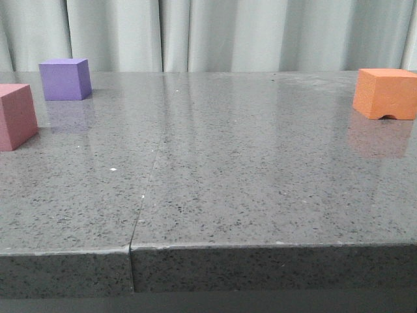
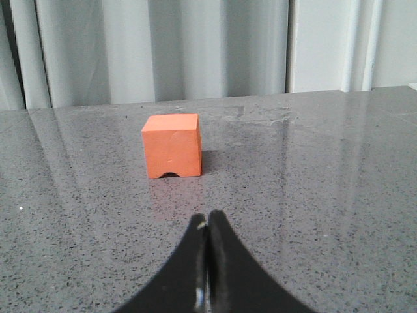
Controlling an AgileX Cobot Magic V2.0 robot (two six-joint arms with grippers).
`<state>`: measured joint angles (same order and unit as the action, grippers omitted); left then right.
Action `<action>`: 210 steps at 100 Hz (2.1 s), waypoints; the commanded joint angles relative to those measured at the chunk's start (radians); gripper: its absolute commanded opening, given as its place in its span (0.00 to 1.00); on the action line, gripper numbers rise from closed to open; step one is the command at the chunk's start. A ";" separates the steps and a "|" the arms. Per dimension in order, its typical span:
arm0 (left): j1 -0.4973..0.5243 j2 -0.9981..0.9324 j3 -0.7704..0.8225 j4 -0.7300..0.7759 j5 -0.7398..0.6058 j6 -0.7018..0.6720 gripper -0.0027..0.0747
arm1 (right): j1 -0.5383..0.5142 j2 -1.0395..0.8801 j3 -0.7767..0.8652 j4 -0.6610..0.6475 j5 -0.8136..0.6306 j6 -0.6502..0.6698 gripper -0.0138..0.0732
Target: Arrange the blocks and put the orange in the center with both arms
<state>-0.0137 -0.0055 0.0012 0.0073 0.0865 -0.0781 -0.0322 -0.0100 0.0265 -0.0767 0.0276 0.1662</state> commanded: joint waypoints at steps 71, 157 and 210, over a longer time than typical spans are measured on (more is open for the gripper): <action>-0.002 -0.028 0.038 -0.007 -0.087 0.001 0.01 | -0.004 -0.023 -0.017 -0.011 -0.125 -0.007 0.08; -0.002 -0.028 0.038 -0.007 -0.087 0.001 0.01 | -0.004 0.381 -0.555 -0.011 0.487 -0.007 0.08; -0.002 -0.028 0.038 -0.007 -0.087 0.001 0.01 | -0.003 0.968 -1.007 0.006 0.689 -0.011 0.75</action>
<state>-0.0137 -0.0055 0.0012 0.0073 0.0865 -0.0781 -0.0322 0.8814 -0.8940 -0.0689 0.7429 0.1662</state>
